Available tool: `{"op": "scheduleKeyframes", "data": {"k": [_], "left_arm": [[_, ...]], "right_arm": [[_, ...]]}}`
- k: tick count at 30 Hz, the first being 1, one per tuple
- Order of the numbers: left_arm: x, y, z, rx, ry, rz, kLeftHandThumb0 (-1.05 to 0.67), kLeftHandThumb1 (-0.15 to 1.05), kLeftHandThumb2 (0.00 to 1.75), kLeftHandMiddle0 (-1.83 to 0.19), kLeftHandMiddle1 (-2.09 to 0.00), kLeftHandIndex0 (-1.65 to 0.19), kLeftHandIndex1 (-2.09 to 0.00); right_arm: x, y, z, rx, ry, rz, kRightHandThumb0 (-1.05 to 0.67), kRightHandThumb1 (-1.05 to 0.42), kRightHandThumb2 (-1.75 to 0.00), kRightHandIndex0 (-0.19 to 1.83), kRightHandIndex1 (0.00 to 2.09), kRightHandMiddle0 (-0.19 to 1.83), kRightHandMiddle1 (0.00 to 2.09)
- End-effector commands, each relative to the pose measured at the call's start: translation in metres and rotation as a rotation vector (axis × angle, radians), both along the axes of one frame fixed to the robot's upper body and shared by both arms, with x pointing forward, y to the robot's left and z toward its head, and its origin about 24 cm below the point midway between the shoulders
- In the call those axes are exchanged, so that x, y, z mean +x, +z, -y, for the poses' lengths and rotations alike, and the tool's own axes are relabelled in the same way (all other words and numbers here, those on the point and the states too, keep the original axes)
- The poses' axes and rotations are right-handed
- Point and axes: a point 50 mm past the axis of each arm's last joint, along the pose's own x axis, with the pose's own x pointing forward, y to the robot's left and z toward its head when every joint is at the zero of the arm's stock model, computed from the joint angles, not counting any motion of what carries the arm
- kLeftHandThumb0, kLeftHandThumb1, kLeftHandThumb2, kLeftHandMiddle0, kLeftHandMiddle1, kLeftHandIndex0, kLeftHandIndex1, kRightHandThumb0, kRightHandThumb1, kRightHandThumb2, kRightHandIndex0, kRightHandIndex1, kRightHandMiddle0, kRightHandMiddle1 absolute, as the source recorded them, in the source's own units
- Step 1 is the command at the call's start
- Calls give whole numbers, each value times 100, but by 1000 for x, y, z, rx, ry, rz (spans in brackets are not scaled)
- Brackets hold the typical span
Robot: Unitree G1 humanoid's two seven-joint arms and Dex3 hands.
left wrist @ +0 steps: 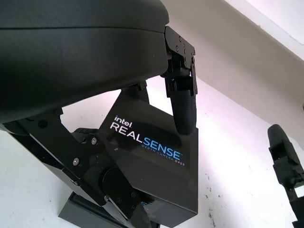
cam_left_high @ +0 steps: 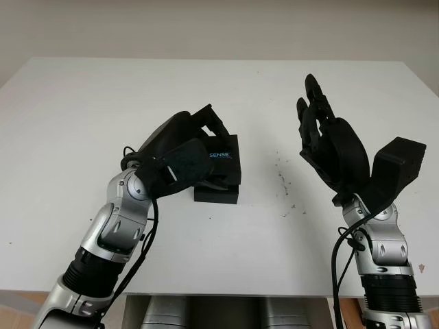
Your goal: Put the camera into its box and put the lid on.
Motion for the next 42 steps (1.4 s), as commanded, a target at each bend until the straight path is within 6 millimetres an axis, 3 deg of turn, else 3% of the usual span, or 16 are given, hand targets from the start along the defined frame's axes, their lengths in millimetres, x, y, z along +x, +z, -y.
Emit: {"op": "scheduleKeyframes", "data": {"k": [1,21,42], "left_arm": [[-1,-2,-1,11,-3,5,-13,101,5,-38,-165,-17,-151],[1,-6,-1,53,-97,-47,-10,99,5,-35,-172,-19,-155],[12,-13,5,38,-42,-63,-10,99,5,-41,-170,-20,-156]], "right_arm": [[-1,3,-1,-4,7,16,-62,-105,-81,-19,0,-19,0],[-2,0,0,13,-6,15,-63,-105,-75,-19,0,-19,0],[-4,-1,-2,8,-13,4,-61,-105,-77,-19,0,-19,0]]}}
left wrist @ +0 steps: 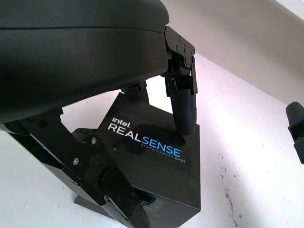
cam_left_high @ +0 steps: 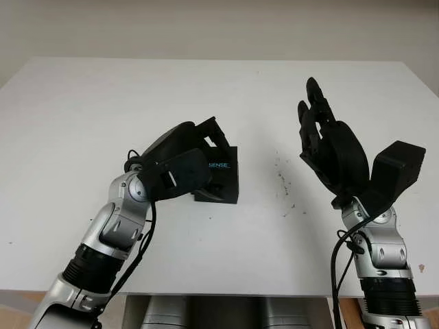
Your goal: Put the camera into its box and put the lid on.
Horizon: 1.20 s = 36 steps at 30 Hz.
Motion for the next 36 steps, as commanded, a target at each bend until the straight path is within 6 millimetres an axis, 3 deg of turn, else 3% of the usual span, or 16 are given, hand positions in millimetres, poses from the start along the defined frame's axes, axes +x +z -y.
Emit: {"op": "scheduleKeyframes", "data": {"k": [1,27,36], "left_arm": [[3,5,4,3,-2,26,-10,99,5,-42,-169,-20,-156],[4,6,15,50,-33,-16,-9,100,5,-40,-168,-21,-152],[3,1,10,46,-20,-47,-9,100,5,-37,-168,-21,-153]], "right_arm": [[-2,3,-1,8,-3,9,-62,-105,-77,-19,0,-19,0],[-3,1,-4,11,-22,-2,-60,-105,-75,-19,0,-19,0],[-3,0,-2,21,-21,-7,-60,-105,-74,-19,0,-19,0]]}}
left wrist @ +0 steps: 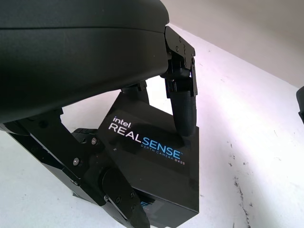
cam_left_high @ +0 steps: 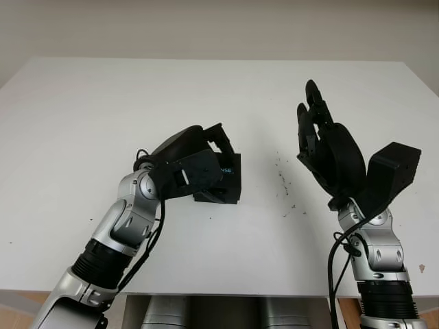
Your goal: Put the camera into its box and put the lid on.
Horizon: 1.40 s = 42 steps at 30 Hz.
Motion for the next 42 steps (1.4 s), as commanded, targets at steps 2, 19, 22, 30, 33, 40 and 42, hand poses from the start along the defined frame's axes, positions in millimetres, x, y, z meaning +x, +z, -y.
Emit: {"op": "scheduleKeyframes", "data": {"k": [2,19,22,30,33,40,42], "left_arm": [[-2,0,-2,-13,5,-2,-10,100,5,-39,-169,-20,-152],[-21,-26,-12,-26,28,-62,-27,97,5,-18,-124,-4,-125],[-25,-26,-12,62,-30,-129,-61,93,5,2,-33,4,-35],[-32,-26,-13,213,-112,-139,-97,104,31,19,0,19,0],[-32,-25,-14,238,-101,-139,-100,105,63,19,0,19,0],[-35,-18,-29,25,11,-88,-90,105,75,19,0,19,0],[-35,-16,-35,-62,70,-47,-89,105,74,19,0,19,0]], "right_arm": [[-1,2,0,5,4,6,-60,-105,-74,-19,0,-19,0],[-1,3,3,-7,19,14,-59,-105,-75,-19,0,-19,0],[-1,4,3,-7,19,17,-60,-105,-75,-19,0,-19,0],[1,6,3,-23,22,22,-61,-105,-75,-19,0,-19,0],[1,6,3,-11,19,21,-60,-105,-74,-19,0,-19,0],[2,4,3,-11,18,16,-60,-105,-74,-19,0,-19,0],[2,4,4,-8,19,20,-60,-105,-74,-19,0,-19,0]]}}
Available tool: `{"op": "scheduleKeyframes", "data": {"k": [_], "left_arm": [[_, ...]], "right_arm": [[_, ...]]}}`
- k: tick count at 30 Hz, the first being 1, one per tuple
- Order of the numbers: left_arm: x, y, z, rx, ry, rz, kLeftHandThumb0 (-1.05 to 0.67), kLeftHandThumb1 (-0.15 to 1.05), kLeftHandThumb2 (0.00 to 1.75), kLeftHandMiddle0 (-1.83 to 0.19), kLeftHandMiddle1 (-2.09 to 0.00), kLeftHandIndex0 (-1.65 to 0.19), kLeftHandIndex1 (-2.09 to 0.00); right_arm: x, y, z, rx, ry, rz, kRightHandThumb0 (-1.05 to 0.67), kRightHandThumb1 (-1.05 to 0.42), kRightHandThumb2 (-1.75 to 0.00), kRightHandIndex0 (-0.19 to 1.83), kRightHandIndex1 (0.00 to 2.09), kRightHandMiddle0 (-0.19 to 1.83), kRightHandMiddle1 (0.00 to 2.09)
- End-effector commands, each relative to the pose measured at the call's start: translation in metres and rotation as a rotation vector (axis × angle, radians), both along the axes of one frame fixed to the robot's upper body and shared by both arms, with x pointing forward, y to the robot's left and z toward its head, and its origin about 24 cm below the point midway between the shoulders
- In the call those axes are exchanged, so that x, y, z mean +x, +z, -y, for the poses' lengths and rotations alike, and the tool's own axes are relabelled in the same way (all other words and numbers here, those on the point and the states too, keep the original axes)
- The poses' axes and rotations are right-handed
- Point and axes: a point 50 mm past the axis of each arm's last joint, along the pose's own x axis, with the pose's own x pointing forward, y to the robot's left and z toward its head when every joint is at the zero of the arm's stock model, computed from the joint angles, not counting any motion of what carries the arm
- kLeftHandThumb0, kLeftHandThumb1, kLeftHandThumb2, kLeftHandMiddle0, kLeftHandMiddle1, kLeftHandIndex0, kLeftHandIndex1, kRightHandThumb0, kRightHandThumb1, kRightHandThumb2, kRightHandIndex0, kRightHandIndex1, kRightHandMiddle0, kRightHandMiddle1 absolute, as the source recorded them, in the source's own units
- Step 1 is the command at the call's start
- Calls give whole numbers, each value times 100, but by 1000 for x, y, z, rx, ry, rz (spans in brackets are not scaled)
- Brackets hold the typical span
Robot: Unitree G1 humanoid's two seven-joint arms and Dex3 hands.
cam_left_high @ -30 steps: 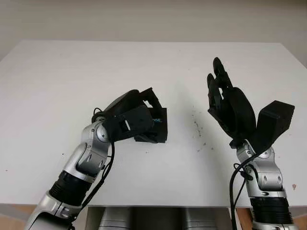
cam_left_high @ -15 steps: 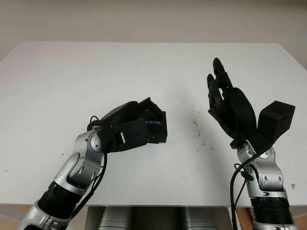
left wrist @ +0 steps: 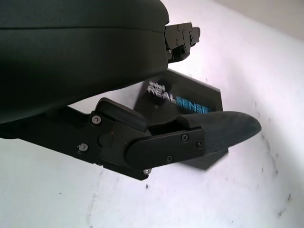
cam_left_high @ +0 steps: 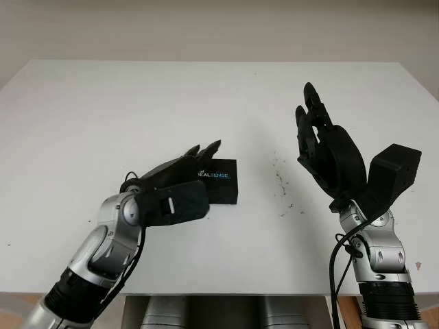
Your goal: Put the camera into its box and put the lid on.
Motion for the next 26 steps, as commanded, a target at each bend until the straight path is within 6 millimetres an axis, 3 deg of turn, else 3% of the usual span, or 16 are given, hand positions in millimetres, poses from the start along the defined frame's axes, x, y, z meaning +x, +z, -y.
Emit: {"op": "scheduleKeyframes", "data": {"k": [1,9,14,20,26], "left_arm": [[-2,8,-7,-93,60,68,-88,105,73,19,0,19,0],[1,11,-41,-480,249,218,-81,105,68,19,0,19,0],[9,2,-60,-794,334,190,-85,105,60,19,0,19,0],[18,-2,-75,-826,354,221,-83,105,67,19,0,19,0],[24,-5,-78,-869,355,225,-81,105,70,19,0,19,0]], "right_arm": [[3,7,1,-3,1,34,-60,-105,-74,-19,0,-19,0],[5,4,-4,-10,13,11,-62,-105,-75,-19,0,-19,0],[6,-2,-6,31,6,0,-61,-105,-75,-19,0,-19,0],[8,0,-14,29,10,14,-68,-105,-78,-19,0,-19,0],[7,-2,-21,45,-4,16,-67,-105,-78,-19,0,-19,0]]}}
